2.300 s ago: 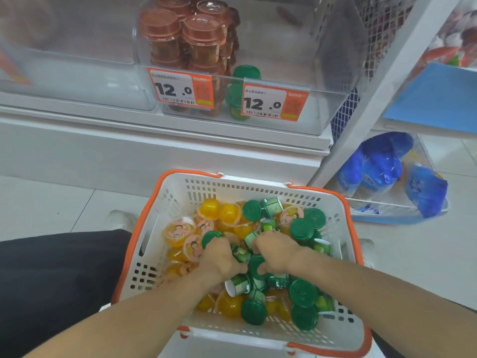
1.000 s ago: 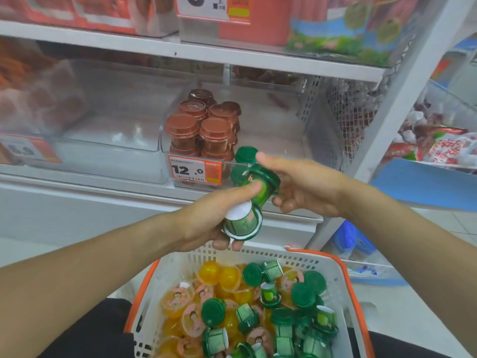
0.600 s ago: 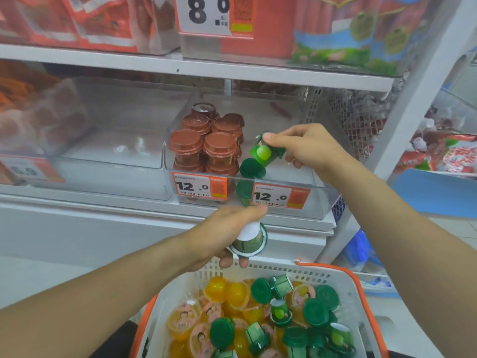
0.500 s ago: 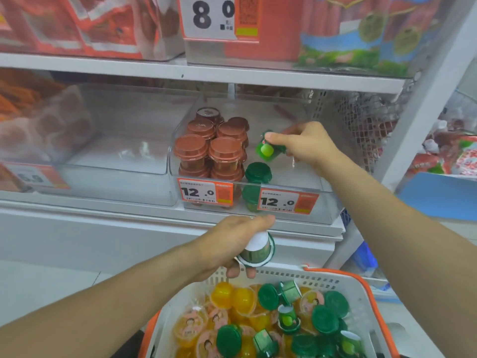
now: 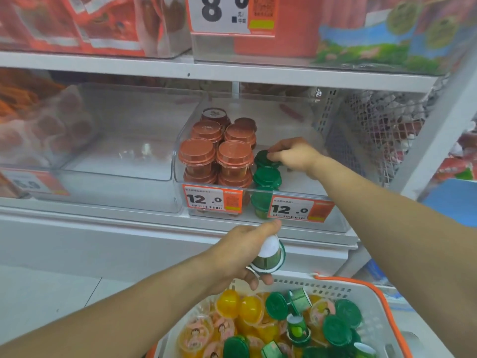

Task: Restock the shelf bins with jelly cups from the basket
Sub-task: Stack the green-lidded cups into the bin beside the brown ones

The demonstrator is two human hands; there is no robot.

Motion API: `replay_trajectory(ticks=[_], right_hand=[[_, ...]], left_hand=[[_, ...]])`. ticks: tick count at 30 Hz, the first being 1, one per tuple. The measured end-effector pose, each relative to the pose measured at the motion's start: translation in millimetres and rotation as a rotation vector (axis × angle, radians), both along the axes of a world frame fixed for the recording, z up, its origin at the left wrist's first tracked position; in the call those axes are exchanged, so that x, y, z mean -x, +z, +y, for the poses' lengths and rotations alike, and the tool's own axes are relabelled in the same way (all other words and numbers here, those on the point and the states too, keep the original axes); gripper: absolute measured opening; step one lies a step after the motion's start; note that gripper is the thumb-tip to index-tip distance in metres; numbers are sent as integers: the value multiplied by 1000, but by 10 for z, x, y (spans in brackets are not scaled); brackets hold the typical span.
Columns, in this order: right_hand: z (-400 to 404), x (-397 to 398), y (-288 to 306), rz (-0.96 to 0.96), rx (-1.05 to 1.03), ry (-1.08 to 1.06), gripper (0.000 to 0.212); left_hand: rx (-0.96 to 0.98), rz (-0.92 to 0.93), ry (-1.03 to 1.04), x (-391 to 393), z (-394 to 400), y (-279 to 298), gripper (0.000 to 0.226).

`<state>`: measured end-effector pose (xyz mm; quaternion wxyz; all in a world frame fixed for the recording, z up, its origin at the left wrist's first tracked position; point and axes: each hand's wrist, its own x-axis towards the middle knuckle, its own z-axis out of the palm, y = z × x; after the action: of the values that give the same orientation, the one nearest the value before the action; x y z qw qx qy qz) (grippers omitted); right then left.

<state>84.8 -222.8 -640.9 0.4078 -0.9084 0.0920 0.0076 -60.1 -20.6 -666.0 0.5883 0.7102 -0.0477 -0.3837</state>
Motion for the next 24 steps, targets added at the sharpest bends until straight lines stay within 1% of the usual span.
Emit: replay_trajectory(ticks=[2, 4, 5, 7, 9, 11, 12, 13, 15, 17, 19, 20, 21, 22, 23, 24], right_hand=[[-14, 12, 0, 9, 13, 25, 30], [-5, 85, 50, -18, 73, 60, 34], [0, 135, 96, -69, 117, 65, 33], [32, 319, 245, -240, 196, 58, 26], [94, 623, 421, -341, 161, 110, 14], [141, 981, 567, -294, 19, 258, 7], [148, 1167, 620, -234, -37, 340, 6], [134, 1326, 644, -160, -68, 406, 11], [104, 1571, 655, -9, -30, 489, 29], [98, 1705, 616, 27, 81, 533, 52], [124, 1780, 535, 13, 106, 547, 64], [134, 1804, 484, 23, 63, 545, 68], [132, 1818, 433, 46, -13, 534, 72], [121, 1827, 391, 76, -108, 519, 73], [111, 1836, 370, 112, -219, 505, 70], [99, 1843, 373, 155, -353, 488, 64]], left_hand=[[10, 21, 23, 0, -10, 9, 49], [49, 59, 53, 12, -25, 42, 45], [86, 85, 73, 18, -23, 64, 42], [185, 141, 119, 25, -14, 107, 39], [278, 177, 159, 32, -12, 149, 38], [338, 209, 215, 51, -22, 186, 32], [357, 227, 247, 67, -28, 207, 29], [376, 243, 276, 80, -34, 229, 25], [423, 258, 319, 96, -42, 275, 17], [454, 243, 311, 121, -46, 342, 16], [433, 158, 270, 138, -66, 360, 19], [400, 81, 268, 157, -78, 360, 28], [334, -40, 280, 176, -88, 349, 41], [220, -213, 293, 193, -86, 335, 51], [84, -418, 292, 214, -79, 330, 56], [-11, -612, 276, 238, -74, 337, 57]])
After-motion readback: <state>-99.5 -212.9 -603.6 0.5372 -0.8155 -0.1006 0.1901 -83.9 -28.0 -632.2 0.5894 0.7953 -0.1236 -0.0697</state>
